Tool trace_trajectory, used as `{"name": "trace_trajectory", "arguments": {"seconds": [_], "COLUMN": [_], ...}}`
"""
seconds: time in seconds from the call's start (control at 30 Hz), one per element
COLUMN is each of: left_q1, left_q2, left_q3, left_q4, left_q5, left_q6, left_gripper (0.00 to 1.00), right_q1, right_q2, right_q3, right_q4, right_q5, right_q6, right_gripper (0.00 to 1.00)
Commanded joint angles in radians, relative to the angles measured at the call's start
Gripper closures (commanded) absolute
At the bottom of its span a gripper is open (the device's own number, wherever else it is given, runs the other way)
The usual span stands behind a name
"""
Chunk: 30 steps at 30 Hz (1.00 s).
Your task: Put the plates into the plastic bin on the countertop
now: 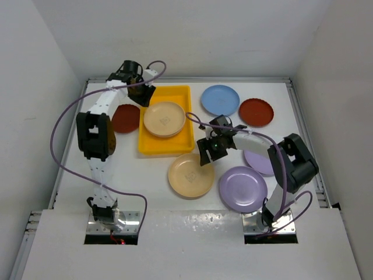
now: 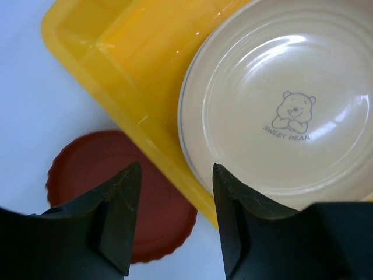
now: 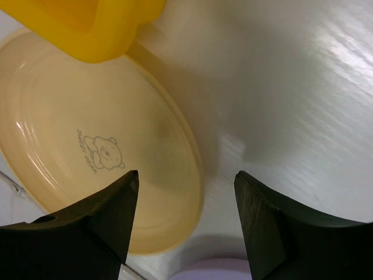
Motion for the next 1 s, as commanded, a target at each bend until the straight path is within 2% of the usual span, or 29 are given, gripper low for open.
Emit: {"name": "trace_trajectory", "arguments": {"seconds": [0.0,0.03,0.13,0.17,0.23,0.37,0.4,0.43,0.53,0.67,0.73,0.77,0.8,0.87,0.9,0.93,0.97], "left_q1": [0.055,0.064,0.098,0.098,0.125,0.135,0.145,0.145,0.164,0.208,0.223,0.243,0.256,0.277,0.298,0.308,0.317], "left_q2": [-0.192,-0.212,-0.279,-0.295,-0.33,-0.368,-0.368,-0.384,-0.405,-0.405,-0.405,-0.414,-0.414,-0.425,-0.425,-0.437,-0.45], "left_q3": [-0.03,-0.047,-0.118,-0.132,-0.17,-0.224,-0.234,-0.253,-0.282,-0.294,-0.319,-0.319,-0.329,-0.34,-0.354,-0.354,-0.366], "left_q4": [0.006,0.006,0.006,0.006,0.006,0.006,0.006,0.006,0.026,0.037,0.061,0.061,0.072,0.081,0.092,0.092,0.103], "left_q5": [-0.027,-0.041,-0.084,-0.084,-0.093,-0.066,-0.065,-0.053,-0.044,0.016,0.016,0.025,0.025,0.025,0.025,0.016,0.016], "left_q6": [-0.045,-0.045,-0.054,-0.063,-0.073,-0.082,-0.082,-0.07,-0.07,-0.119,-0.137,-0.158,-0.171,-0.194,-0.215,-0.224,-0.225], "left_gripper": [0.45,0.45,0.45,0.45,0.45,0.45,0.45,0.45,0.45,0.45,0.45,0.45,0.45,0.45,0.45,0.45,0.45], "right_q1": [0.03,0.03,0.037,0.034,0.031,0.039,0.042,0.051,0.097,0.226,0.248,0.249,0.246,0.234,0.219,0.206,0.183], "right_q2": [0.012,0.013,0.015,0.013,-0.004,-0.068,-0.074,-0.099,-0.135,-0.183,-0.205,-0.214,-0.214,-0.18,-0.159,-0.131,-0.022], "right_q3": [-0.026,-0.063,-0.115,-0.122,-0.144,-0.178,-0.18,-0.178,-0.162,-0.015,0.123,0.157,0.258,0.317,0.42,0.465,0.516], "right_q4": [0.128,0.151,0.202,0.205,0.199,0.164,0.153,0.144,0.074,-0.178,-0.29,-0.301,-0.28,-0.246,-0.2,-0.198,-0.203], "right_q5": [-0.021,-0.01,0.016,0.019,0.032,0.035,0.032,0.03,-0.016,-0.054,-0.068,-0.079,-0.064,-0.022,0.007,0.012,0.018], "right_q6": [0.03,0.035,0.062,0.067,0.059,0.024,0.021,0.012,-0.028,-0.116,-0.123,-0.117,-0.087,-0.061,-0.039,-0.03,-0.004], "right_gripper": [0.34,0.35,0.5,0.61,0.77,0.88,0.97,1.0,1.0,1.0,1.0,1.0,1.0,1.0,1.0,1.0,1.0]}}
